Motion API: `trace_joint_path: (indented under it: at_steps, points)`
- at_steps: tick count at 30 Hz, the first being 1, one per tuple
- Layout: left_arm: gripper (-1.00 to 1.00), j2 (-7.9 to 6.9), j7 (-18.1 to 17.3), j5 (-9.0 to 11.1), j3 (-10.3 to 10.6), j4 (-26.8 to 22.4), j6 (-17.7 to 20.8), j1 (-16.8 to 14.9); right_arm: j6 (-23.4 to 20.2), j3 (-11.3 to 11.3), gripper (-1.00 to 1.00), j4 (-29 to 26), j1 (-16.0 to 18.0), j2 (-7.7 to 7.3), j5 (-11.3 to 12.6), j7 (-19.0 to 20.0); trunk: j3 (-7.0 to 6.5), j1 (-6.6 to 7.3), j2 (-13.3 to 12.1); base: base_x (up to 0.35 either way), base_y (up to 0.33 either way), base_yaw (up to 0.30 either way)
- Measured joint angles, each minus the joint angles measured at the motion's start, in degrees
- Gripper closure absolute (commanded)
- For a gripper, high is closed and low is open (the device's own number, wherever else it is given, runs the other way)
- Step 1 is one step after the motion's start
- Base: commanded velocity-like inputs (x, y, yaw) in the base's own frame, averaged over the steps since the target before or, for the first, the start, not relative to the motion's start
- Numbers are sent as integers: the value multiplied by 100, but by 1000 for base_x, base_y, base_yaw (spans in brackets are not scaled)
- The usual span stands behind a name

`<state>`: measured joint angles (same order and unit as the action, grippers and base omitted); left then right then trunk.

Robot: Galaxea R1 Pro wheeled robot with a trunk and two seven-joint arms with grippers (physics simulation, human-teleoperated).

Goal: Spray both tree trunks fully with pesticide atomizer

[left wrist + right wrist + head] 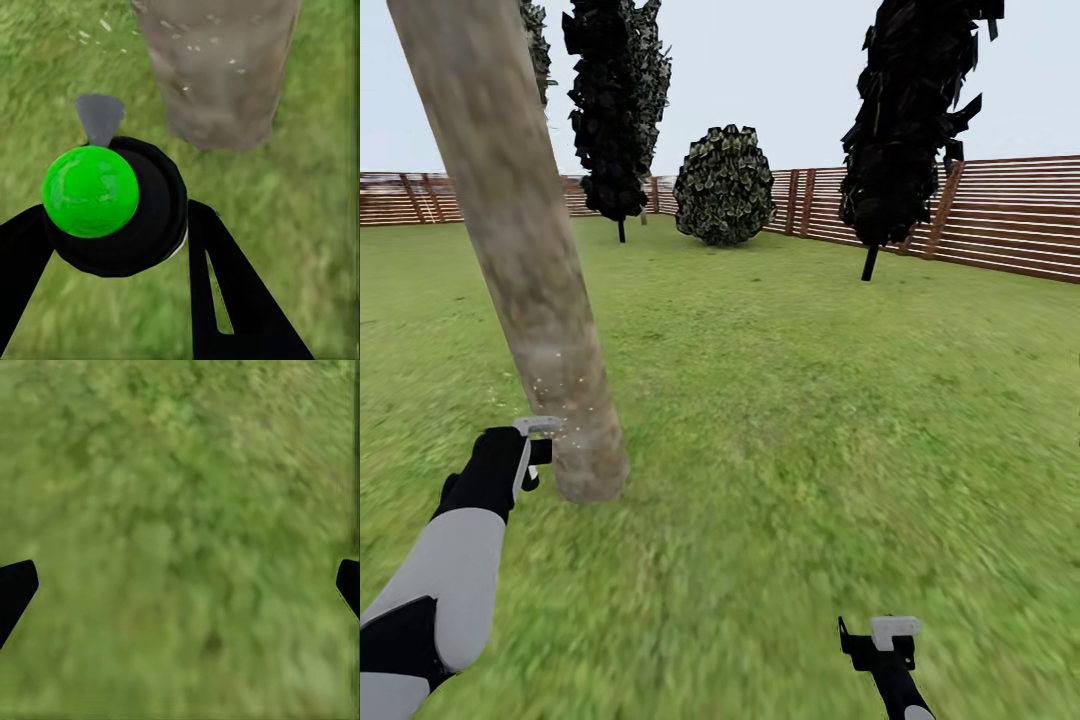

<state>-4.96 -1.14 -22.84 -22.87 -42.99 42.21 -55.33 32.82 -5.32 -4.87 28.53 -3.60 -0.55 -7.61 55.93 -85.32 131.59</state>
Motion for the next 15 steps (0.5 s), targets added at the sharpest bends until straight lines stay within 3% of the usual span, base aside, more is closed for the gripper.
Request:
trace_joint_path:
  at_steps: [11,15]
  points:
    - [100,-8,7,-1,3,0,0,9,0,0,-100,0,0,0,0,9,0,0,0,0,-273,3]
    - [100,-8,11,0,3,-2,-5,10,-2,0,-100,1,1,1,0,9,0,0,0,1,-273,141]
